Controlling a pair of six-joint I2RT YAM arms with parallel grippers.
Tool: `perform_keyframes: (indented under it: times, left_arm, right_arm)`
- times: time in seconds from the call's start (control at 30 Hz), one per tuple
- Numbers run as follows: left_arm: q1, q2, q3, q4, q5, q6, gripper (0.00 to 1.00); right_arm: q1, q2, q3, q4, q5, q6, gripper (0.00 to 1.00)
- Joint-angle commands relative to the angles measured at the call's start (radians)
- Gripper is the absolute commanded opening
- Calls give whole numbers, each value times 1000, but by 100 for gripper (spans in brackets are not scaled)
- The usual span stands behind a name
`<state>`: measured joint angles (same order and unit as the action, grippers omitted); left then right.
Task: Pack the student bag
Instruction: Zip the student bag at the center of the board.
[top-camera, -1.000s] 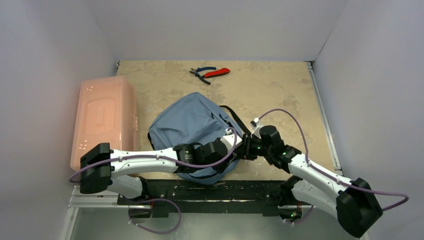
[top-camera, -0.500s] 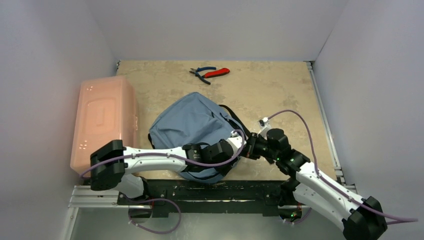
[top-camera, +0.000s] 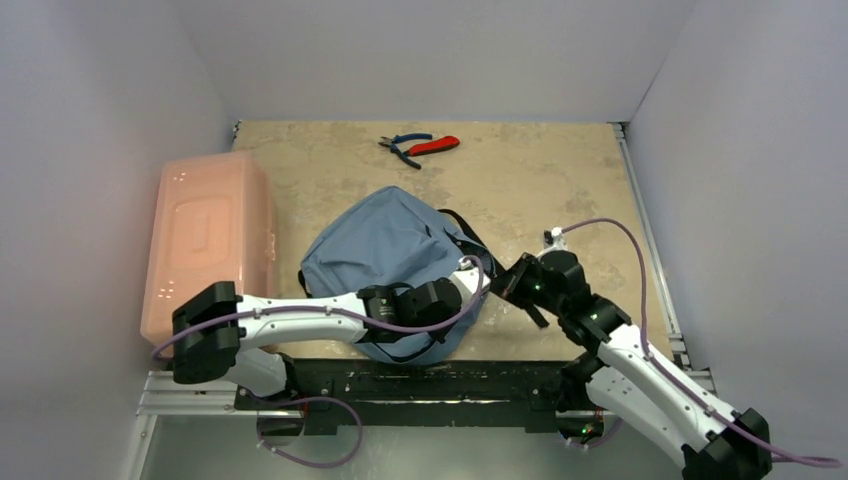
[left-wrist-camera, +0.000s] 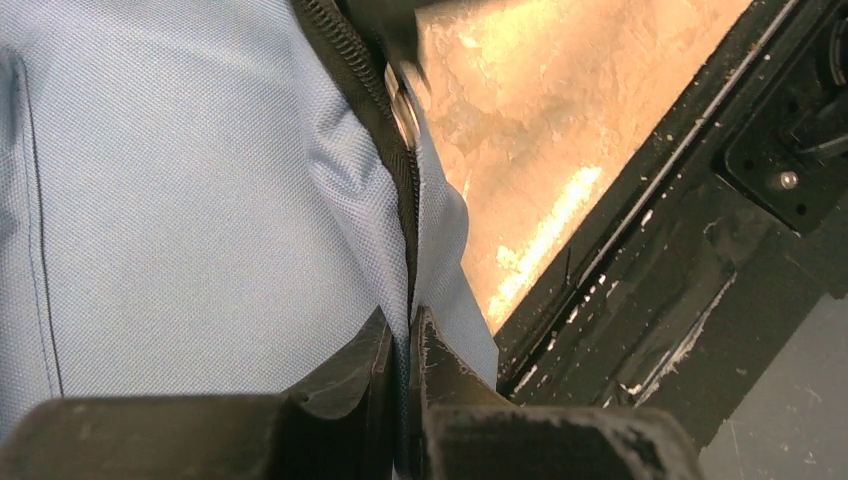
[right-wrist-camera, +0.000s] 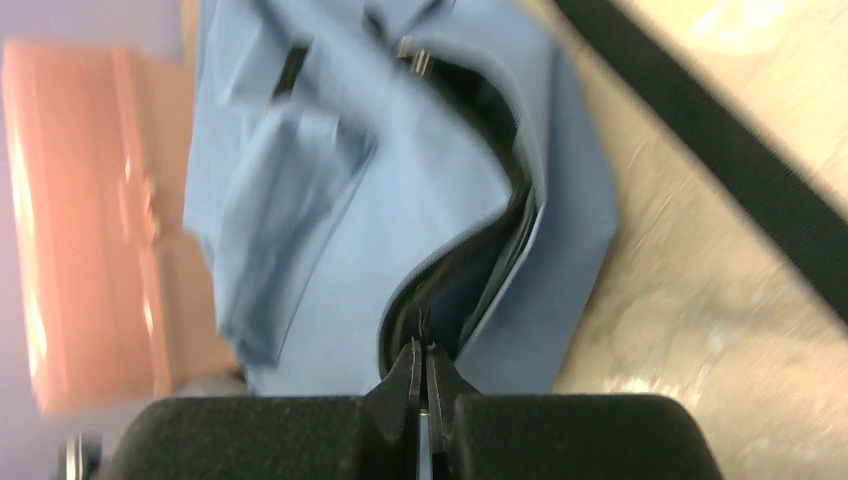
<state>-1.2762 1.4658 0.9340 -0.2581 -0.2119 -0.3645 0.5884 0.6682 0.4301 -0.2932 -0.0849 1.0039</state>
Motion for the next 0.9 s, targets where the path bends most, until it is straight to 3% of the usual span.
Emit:
perform_keyframes:
  times: [0.0, 0.1, 0.23, 0.43, 0.53, 0.7, 0.77, 0.87]
  left_arm:
    - [-20, -68, -61, -39, 103, 24, 0]
    - [-25, -97, -80, -27, 126, 32, 0]
    - [-33, -125, -107, -8, 141, 32, 0]
    - [-53, -153, -143, 51, 196, 65, 0]
    - [-56, -173, -142, 45, 230, 61, 1]
    - [-25, -195, -82, 59, 190, 26, 72]
    - [22, -169, -21, 54, 187, -8, 80]
    - [105, -58, 95, 37, 199, -100, 79]
  right_arm:
    - [-174, 105, 96, 152, 121, -53, 0]
    - [-316, 158, 106, 232, 15, -83, 0]
    - [-418, 210, 177, 265, -76, -120, 0]
    - [-426, 457, 239, 418, -146, -251, 0]
    - [-418, 441, 263, 384, -146, -318, 0]
    - [-387, 330, 262, 232, -232, -351, 0]
    - [-385, 288, 239, 199, -266, -341, 0]
    - [-374, 235, 201, 182, -295, -311, 0]
